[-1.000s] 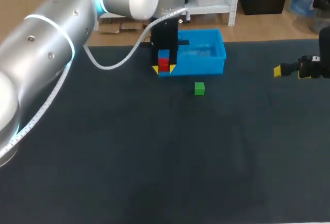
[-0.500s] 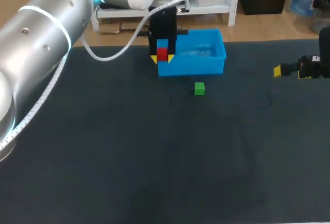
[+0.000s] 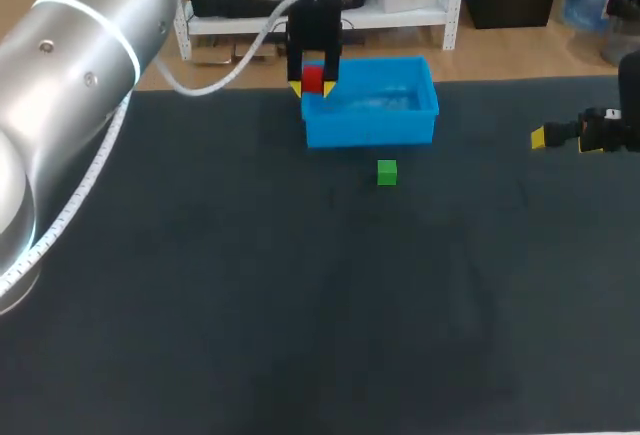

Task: Use the left arm to pick the red cube and place it into the blue plastic box first, then use the right arm to grasp the green cube and put it into the same blue plastic box after the first action is fully finished.

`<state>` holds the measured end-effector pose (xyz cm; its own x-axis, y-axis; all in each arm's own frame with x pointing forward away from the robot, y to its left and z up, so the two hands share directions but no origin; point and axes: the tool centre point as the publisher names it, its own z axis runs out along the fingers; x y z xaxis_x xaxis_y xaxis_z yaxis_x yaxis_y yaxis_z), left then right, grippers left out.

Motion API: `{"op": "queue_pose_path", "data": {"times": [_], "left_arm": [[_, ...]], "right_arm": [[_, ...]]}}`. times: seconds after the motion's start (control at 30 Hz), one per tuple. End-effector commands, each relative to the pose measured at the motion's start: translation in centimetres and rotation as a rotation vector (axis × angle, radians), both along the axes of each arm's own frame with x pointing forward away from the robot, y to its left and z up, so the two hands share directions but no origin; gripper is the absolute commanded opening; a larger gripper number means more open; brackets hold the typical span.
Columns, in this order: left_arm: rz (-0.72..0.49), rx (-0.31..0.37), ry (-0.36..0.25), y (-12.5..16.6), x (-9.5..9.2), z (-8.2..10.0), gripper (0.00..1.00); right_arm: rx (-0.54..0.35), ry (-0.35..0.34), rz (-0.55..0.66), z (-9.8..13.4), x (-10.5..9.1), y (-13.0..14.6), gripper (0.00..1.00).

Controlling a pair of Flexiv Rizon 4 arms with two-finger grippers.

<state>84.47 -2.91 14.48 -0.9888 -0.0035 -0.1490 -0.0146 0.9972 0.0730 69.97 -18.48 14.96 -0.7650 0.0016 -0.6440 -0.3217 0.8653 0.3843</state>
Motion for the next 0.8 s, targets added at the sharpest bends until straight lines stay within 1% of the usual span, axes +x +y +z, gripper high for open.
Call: {"op": "queue_pose_path", "data": {"times": [0.03, 0.37, 0.8], "left_arm": [[-0.009, 0.024, 0.077, -0.9, 2.5, 0.6, 0.0], [-0.061, 0.056, 0.072, -1.5, 5.5, 1.4, 0.0], [-0.106, 0.093, 0.061, -1.7, 8.8, 1.7, 0.0]], "right_arm": [[0.0, 0.001, 0.001, 0.0, 0.0, 0.0, 1.0], [0.0, 0.001, 0.001, 0.0, 0.0, 0.0, 1.0], [0.0, 0.001, 0.001, 0.0, 0.0, 0.0, 1.0]]}}
